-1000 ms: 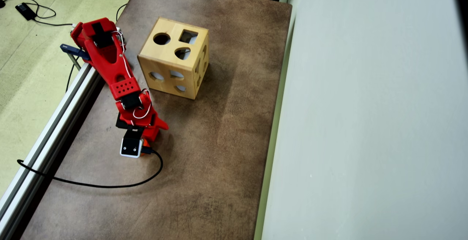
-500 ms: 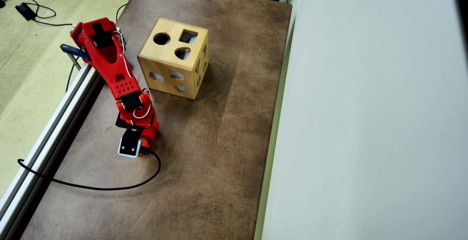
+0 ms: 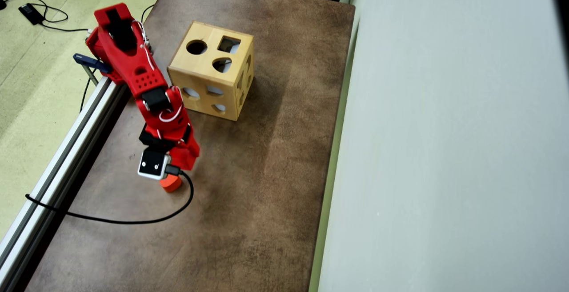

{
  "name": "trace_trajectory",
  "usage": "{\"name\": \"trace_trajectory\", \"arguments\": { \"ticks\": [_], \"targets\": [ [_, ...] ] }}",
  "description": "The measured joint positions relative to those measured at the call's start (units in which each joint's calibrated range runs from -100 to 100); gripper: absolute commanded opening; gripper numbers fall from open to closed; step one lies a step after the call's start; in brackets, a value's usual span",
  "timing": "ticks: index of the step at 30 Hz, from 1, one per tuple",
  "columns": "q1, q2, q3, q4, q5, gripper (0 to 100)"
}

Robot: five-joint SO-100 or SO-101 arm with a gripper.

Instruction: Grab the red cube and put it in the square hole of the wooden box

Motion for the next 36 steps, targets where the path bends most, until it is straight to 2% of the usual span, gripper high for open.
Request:
{"name": "trace_trajectory", "arguments": {
  "ticks": [4, 14, 18, 29, 36],
  "targets": [
    [-0.9, -9.5, 0.0, 3.5, -3.8, 3],
    [-2.9, -33.7, 0.0, 22.3, -10.6, 3],
    [-9.0, -38.6, 0.0, 28.4, -13.2, 3],
    [-31.8, -39.3, 0.0, 29.1, -17.8, 3],
    [-41.2, -35.9, 0.0, 29.1, -22.8, 3]
  ]
}}
